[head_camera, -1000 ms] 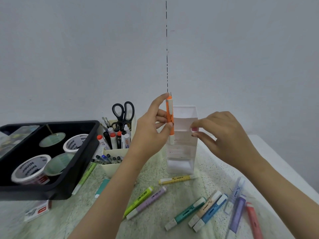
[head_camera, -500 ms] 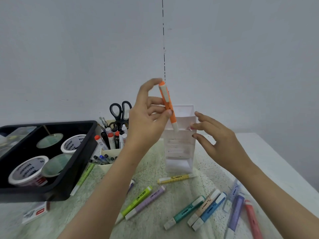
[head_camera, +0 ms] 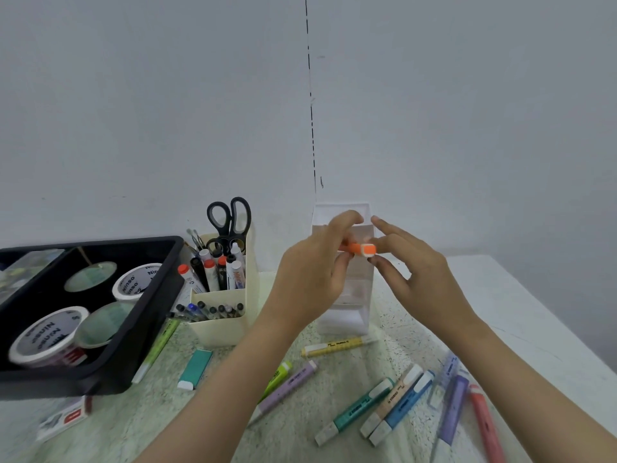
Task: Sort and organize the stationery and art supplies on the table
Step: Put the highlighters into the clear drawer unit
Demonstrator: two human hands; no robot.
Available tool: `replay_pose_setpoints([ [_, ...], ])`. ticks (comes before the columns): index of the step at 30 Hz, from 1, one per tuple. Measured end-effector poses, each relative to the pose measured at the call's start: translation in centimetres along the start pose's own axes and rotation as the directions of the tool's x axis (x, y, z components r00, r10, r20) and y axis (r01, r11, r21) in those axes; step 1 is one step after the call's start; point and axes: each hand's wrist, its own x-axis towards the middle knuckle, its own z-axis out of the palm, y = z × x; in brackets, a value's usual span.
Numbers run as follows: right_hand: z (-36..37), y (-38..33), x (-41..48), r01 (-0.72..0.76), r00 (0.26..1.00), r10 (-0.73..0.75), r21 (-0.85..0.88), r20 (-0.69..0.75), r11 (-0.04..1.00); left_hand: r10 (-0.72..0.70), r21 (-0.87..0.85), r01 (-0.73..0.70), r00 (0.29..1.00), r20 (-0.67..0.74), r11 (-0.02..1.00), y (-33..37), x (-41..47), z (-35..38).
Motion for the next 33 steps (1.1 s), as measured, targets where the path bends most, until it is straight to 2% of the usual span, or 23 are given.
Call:
replay_pose_setpoints([
  [6,0.3,-0.2,-0.2,0.006,1.0,-0.003,0.083,-0.027,0.997,0.057,0.265,-0.061,0.998,0.022,0.962,-0.7,0.5,0.2],
  [10,0.4,-0.3,-0.2,0.029,0.999,-0.026,0.083,-0.046,0.996,0.078,0.215,-0.083,0.996,0.033,0.973,-0.6,0.1,0.1],
  [18,0.6,-0.4,-0.3,-0.058,0.996,0.066,0.14,-0.054,0.988,0.021,0.147,-0.019,1.0,-0.012,0.989,-0.8,0.0,0.4],
  [21,0.6,-0.6,-0.4,-0.142,0.988,0.149,0.175,-0.03,0.974,0.018,0.204,-0.014,1.0,-0.018,0.979,-0.9,0.1,0.5],
  [25,0.7,-0.3,-0.3,-0.169,0.984,0.177,0.183,-0.03,0.968,0.011,0.308,-0.012,1.0,0.005,0.951,-1.1,0.4,0.8],
  [33,0.8,-1.1,0.0,-0.2,0.975,0.22,0.327,-0.027,0.924,0.064,0.34,-0.055,0.998,-0.017,0.939,-1.3,0.2,0.4],
])
